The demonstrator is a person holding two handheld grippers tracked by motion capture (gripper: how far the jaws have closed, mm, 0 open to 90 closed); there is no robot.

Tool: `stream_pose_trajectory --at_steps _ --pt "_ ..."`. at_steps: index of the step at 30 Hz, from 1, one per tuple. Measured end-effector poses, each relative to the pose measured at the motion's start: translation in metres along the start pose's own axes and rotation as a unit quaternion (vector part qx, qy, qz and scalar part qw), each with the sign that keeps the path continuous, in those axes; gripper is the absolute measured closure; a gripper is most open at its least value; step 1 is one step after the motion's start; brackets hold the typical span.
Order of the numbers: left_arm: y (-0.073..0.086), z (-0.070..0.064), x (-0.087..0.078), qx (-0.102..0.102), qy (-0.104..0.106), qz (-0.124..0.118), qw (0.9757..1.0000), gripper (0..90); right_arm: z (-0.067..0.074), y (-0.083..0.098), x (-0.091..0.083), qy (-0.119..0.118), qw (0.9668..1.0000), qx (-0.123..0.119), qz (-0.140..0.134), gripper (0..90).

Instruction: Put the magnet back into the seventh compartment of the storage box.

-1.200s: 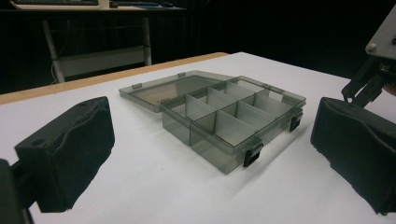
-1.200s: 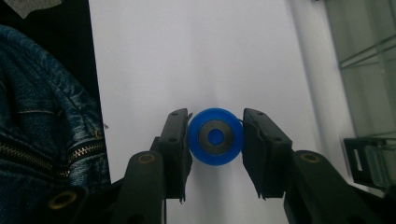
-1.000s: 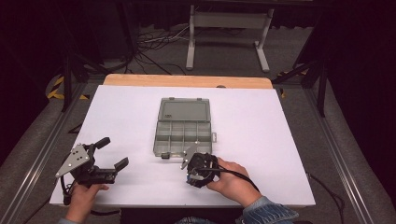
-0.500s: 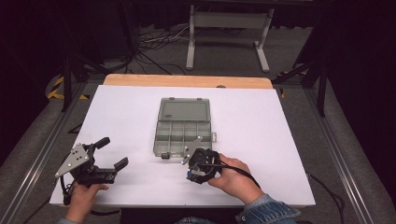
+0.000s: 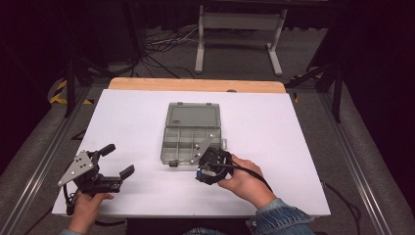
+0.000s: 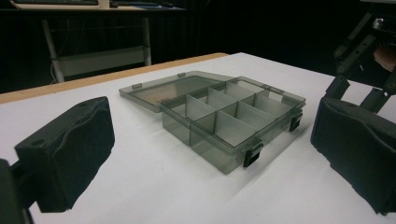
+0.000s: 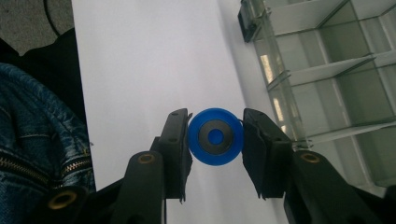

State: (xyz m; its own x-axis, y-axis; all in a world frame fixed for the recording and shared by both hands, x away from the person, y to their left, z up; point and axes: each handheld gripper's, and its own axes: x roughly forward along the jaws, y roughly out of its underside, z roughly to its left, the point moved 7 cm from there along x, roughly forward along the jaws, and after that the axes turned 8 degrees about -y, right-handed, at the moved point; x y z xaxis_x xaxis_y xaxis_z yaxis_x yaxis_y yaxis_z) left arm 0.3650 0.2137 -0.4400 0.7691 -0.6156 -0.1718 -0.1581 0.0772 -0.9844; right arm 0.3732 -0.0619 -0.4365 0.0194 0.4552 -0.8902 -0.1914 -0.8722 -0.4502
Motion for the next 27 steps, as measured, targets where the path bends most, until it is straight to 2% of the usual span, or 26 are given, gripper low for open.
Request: stream_pose_trajectory --at_steps 19,27 --pt "0.000 0.000 0.000 0.001 0.000 0.000 1.0000 0.4 -0.027 -0.013 -0.012 0.027 0.9992 0.022 -0.022 62.5" --pt "0.000 0.000 0.000 -0.001 -0.001 -0.003 1.0000 0.4 -0.041 -0.017 -0.015 0.037 0.9981 0.039 -0.029 62.5"
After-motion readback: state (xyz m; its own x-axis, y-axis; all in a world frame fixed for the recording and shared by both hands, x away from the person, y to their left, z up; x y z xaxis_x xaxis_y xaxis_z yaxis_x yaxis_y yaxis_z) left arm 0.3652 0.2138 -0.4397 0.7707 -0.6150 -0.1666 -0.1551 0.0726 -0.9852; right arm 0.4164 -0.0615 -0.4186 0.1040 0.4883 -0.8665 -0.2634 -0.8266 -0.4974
